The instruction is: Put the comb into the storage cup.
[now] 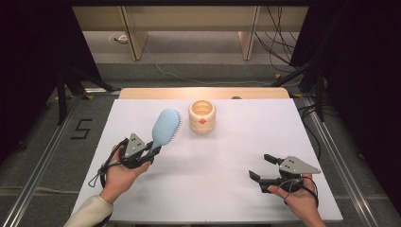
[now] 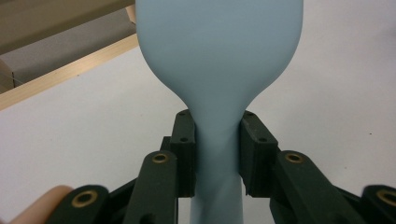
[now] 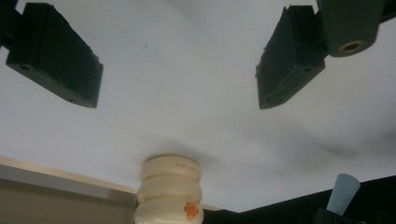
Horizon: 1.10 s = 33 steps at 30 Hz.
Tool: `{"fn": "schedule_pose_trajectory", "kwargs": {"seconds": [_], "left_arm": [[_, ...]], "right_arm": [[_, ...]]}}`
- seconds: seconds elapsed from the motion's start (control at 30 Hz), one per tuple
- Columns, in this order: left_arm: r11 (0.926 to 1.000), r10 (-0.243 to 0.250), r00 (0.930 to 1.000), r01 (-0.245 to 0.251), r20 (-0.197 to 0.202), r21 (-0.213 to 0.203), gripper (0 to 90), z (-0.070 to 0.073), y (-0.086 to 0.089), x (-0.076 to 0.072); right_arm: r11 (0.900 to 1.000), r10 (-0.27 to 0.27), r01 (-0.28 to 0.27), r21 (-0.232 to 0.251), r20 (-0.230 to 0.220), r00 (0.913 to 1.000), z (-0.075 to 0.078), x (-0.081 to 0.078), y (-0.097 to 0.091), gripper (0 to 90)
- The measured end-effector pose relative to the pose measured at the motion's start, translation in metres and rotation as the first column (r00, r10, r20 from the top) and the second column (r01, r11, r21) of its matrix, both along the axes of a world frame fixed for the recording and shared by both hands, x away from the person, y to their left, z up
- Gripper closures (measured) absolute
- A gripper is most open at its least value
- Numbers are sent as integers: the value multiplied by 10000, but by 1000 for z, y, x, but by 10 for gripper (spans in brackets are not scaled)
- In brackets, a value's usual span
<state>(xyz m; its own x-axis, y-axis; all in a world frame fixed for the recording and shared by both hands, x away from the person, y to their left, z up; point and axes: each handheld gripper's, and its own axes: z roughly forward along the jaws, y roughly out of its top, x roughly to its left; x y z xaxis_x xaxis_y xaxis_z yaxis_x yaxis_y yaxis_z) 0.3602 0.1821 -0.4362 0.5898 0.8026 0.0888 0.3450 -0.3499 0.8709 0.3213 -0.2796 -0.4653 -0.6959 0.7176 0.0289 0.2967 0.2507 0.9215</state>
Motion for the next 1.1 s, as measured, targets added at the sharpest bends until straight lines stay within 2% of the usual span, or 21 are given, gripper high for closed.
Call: {"fn": "schedule_pose_trajectory", "kwargs": {"seconds": [0.67, 0.9, 1.1], "left_arm": [[9998, 134, 9998, -133, 111, -144, 697, 1, -4, 0], [9998, 37, 9998, -33, 205, -174, 697, 2, -10, 0], [9998, -112, 9996, 116, 273, -164, 697, 3, -18, 0]], "right_arm": [[9998, -106, 103, 184, 151, 9998, 2, 1, 3, 151], [9995, -209, 203, 252, 254, 9995, 6, 2, 6, 141], [9984, -235, 217, 519, 343, 9991, 10, 3, 10, 119]]}}
